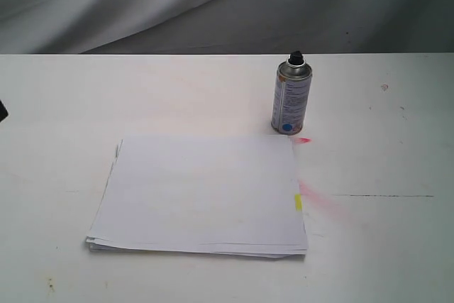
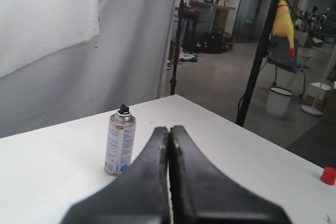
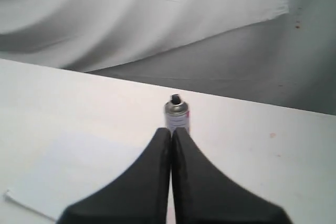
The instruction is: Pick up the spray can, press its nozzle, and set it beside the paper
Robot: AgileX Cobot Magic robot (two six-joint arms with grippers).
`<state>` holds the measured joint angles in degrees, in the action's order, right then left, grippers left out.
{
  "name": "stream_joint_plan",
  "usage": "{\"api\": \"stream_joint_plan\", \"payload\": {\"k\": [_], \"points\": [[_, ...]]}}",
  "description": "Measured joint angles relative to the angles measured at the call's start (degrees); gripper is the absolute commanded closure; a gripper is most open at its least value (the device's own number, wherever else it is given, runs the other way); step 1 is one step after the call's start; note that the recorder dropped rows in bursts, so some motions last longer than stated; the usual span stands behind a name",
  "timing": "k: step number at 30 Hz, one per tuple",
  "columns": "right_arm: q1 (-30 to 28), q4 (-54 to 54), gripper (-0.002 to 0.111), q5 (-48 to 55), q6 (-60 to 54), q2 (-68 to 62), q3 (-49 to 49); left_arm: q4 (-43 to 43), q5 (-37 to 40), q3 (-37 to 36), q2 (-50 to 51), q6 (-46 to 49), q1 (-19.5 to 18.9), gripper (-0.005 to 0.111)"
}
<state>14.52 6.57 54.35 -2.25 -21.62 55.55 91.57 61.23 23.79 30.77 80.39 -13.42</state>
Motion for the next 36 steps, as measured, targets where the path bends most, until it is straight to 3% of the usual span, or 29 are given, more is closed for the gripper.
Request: {"api": "stream_joint_plan", "payload": {"k": [6,12,17,28,36], "points": [[0.0,12.99,0.108,-7.92,-8.59,9.97,-15.44,2.98,-2.97,-5.09,-0.38,4.25,0.26,0.107],[0.0,29.03,0.108,-23.02,-21.13,13.43,-33.35,5.49,-4.27,-8.89,-0.38,7.92,4.39,0.107],[0.0,39.8,0.108,-33.11,-30.24,13.43,-42.82,5.75,-5.42,-9.95,-0.38,10.85,6.34,0.107],[0.0,45.53,0.108,-41.33,-32.5,13.43,-49.88,5.49,-12.36,-10.22,-0.38,12.28,13.44,0.107],[0.0,46.9,0.108,-42.69,-32.6,13.43,-50.04,2.94,-14.63,-10.22,-0.38,12.77,14.78,0.107]]}}
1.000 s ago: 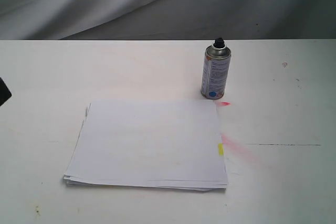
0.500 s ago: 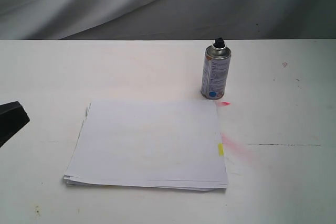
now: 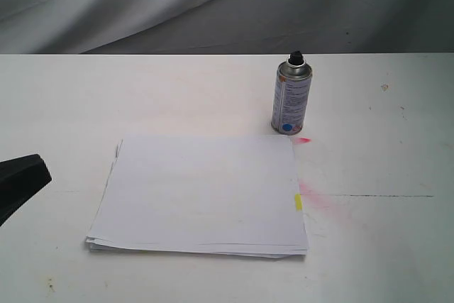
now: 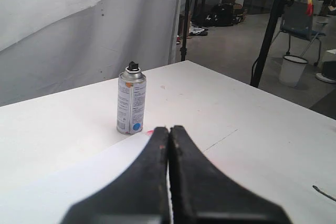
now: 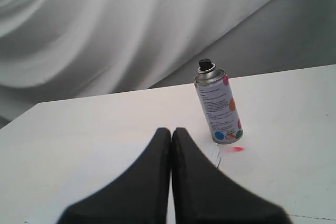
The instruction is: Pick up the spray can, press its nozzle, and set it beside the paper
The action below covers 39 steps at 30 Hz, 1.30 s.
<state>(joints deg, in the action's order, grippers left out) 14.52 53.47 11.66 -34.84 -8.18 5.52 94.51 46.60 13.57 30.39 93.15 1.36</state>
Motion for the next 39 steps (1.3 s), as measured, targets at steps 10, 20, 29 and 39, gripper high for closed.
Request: {"api": "stream_joint_plan", "payload": {"k": [10,20,29,39], "points": [[0.0,-7.93,0.108,-0.27,0.0,0.0,0.0,-0.16,-6.96,0.0,0.0,0.0,6.15,0.107],[0.0,-39.56,0.108,-1.55,-0.14,0.0,-1.27,2.31,-10.25,0.0,0.0,3.71,6.32,0.107],[0.0,-40.03,0.108,-1.97,-0.14,0.0,-5.36,3.61,-10.25,0.0,0.0,5.94,6.32,0.107],[0.0,-40.03,0.108,-1.34,-0.14,0.0,-5.36,4.25,-10.25,0.0,0.0,5.94,6.32,0.107]]}}
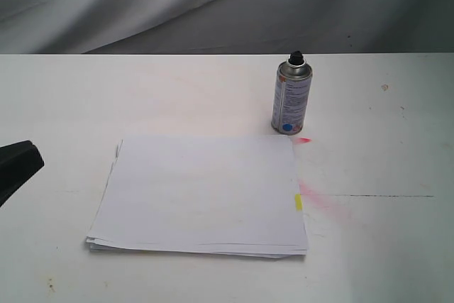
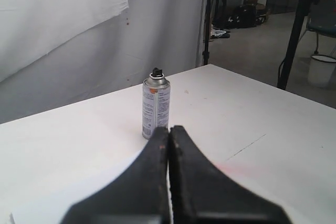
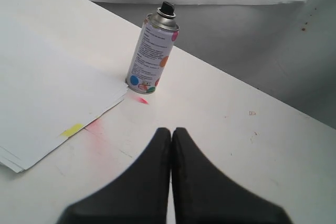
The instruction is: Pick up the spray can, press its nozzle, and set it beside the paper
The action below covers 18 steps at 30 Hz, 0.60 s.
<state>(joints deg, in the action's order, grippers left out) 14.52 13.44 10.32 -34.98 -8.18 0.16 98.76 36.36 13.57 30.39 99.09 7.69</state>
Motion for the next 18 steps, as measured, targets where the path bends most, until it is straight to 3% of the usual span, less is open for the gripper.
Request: {"api": "stream_joint_plan", "payload": {"k": [9,18], "points": [[0.0,0.0,0.108,0.1,0.0,0.0,0.0,0.0,-7.35,0.0,0.0,5.22,0.0,0.107],[0.0,0.0,0.108,0.21,0.0,0.0,0.0,-0.74,-7.0,0.13,0.0,4.35,0.0,0.107]]}}
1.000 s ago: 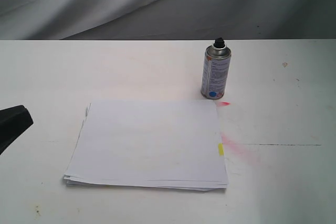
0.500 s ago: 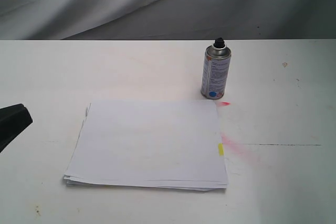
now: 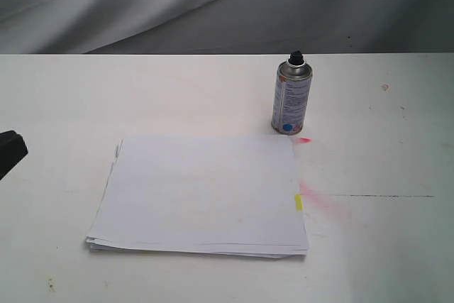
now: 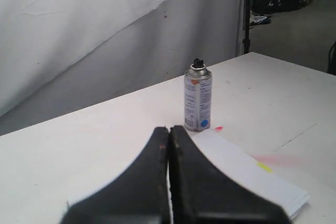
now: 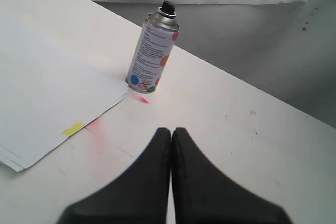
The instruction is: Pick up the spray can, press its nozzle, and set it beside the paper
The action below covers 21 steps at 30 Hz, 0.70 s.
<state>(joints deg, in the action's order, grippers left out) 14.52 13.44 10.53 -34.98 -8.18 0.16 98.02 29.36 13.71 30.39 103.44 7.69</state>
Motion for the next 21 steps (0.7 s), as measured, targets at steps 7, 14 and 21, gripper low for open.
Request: {"api": "stream_joint_plan", "payload": {"k": [7,14,21], "points": [[0.0,0.0,0.108,0.12,0.0,0.0,0.0,-24.44,2.03,5.16,0.0,-24.39,0.0,0.107],[0.0,0.0,0.108,0.12,0.0,0.0,0.0,-57.62,-12.62,7.35,0.0,-65.56,0.0,0.107],[0.0,0.0,0.108,0.12,0.0,0.0,0.0,-80.61,-21.63,5.54,-0.08,-83.74,0.0,0.107]]}}
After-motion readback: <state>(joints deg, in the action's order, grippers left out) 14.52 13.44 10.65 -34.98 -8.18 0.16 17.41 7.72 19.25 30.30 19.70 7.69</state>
